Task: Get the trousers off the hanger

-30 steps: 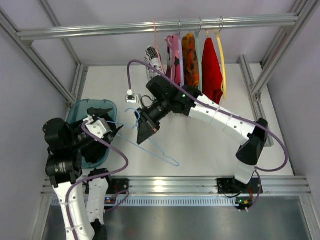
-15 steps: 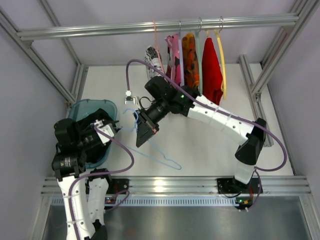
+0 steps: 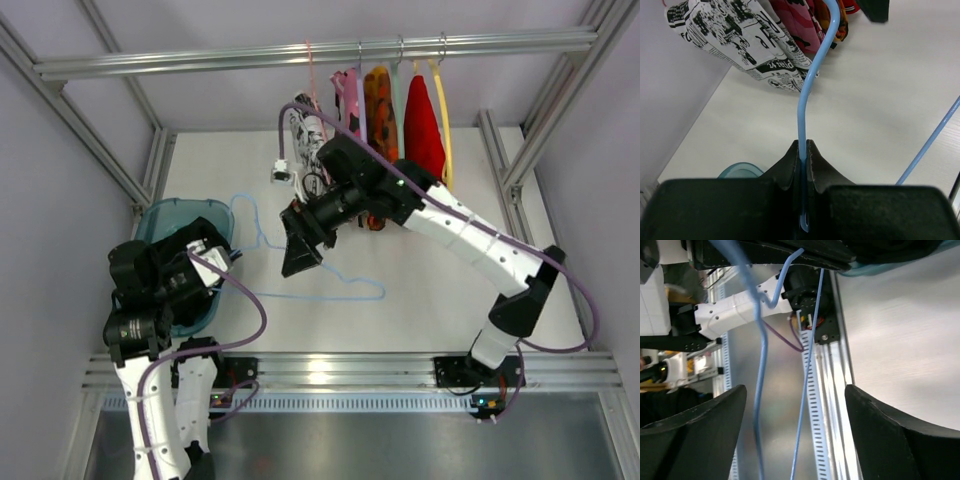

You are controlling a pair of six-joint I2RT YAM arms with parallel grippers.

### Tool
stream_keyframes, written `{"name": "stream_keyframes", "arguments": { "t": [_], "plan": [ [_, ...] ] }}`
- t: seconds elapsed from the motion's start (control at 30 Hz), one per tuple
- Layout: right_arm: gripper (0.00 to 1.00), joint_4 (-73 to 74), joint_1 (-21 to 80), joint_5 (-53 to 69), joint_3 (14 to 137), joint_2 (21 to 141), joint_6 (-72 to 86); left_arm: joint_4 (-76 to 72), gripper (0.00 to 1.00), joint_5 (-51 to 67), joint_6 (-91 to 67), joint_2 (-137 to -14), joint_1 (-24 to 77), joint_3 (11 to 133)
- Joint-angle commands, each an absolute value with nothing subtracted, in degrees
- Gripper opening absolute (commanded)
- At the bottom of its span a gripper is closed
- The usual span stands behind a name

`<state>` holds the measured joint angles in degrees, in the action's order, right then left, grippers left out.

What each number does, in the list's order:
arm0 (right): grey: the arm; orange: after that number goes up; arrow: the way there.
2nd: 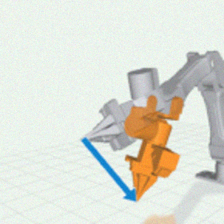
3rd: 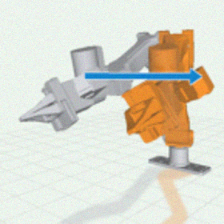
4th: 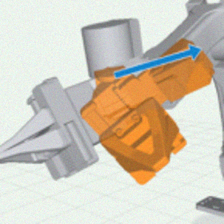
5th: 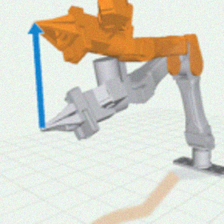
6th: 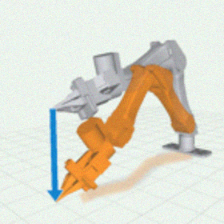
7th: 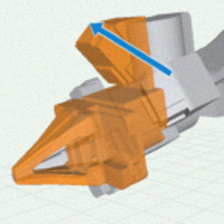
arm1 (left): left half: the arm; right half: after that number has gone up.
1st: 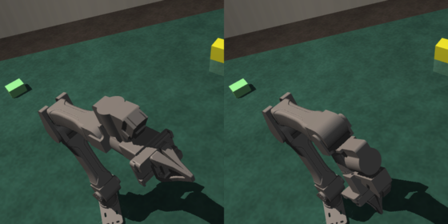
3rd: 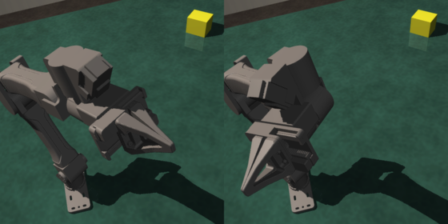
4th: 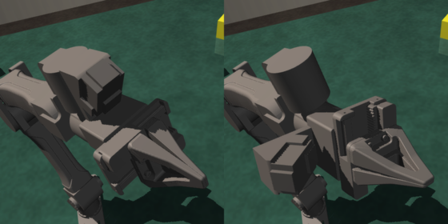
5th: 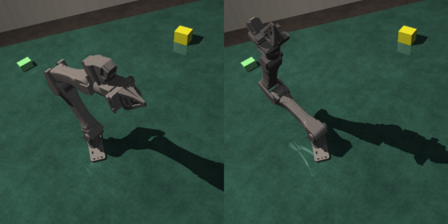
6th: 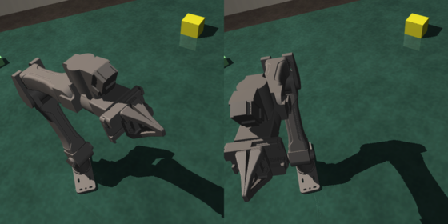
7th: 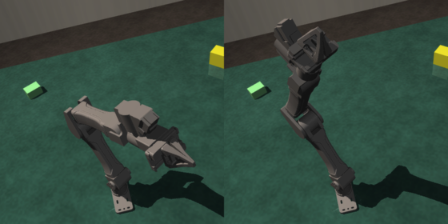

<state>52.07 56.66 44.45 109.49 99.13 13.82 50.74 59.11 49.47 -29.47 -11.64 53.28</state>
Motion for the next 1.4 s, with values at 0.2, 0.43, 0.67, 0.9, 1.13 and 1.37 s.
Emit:
{"name": "stream_keyframes", "arguments": {
  "t": [0.2,0.43,0.67,0.9,1.13,1.37],
  "plan": [
    [0.96,60.64,55.55,29.11,105.48,82.97,0.53,48.95,0.00,58.18,47.73,-32.25,-11.87,58.62],
    [0.88,62.31,55.99,26.89,100.55,80.51,-2.37,48.87,0.00,58.18,46.32,-31.73,-11.87,59.59],
    [0.69,61.08,55.99,27.33,101.86,83.84,-1.06,48.87,0.00,58.36,44.21,-31.55,-11.87,61.00],
    [0.00,61.43,56.07,27.16,105.56,84.99,-1.31,48.95,0.01,56.52,42.90,-30.41,-11.87,61.00],
    [0.00,62.58,55.46,27.77,105.03,80.34,-4.48,48.96,0.42,57.74,29.03,-33.04,-11.87,65.81],
    [0.00,61.61,49.23,33.38,102.84,75.50,-2.99,46.42,0.75,61.43,7.14,-39.37,-11.95,77.77]
  ]
}}
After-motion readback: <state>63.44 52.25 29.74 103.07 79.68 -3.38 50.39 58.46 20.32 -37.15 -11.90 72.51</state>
